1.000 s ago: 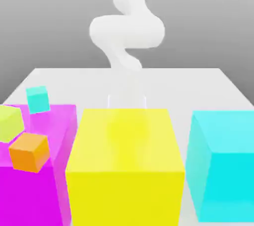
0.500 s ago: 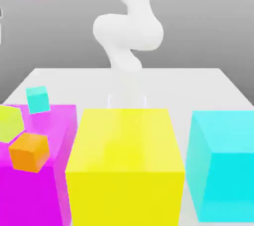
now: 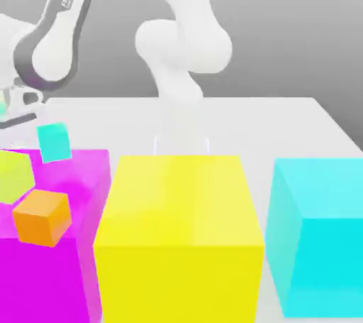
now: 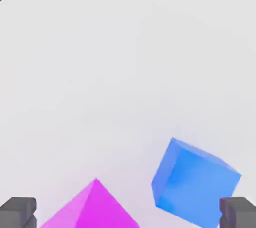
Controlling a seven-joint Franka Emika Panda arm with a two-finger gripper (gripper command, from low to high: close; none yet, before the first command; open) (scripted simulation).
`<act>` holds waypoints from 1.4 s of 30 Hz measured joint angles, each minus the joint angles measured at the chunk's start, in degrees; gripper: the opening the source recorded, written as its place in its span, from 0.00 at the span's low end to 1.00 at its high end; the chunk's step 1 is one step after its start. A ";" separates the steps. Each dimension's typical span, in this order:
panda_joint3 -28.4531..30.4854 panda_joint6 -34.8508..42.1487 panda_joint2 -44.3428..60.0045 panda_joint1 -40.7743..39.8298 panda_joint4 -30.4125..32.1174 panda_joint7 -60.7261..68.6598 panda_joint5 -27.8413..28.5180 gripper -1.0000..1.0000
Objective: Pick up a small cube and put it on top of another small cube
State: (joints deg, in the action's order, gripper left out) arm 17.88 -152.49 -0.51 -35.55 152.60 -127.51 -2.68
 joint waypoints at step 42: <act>-4.60 -2.76 4.22 -3.82 -6.95 -8.53 25.25 0.00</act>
State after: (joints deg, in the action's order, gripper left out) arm 13.28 -155.25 3.72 -39.37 145.66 -136.05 22.57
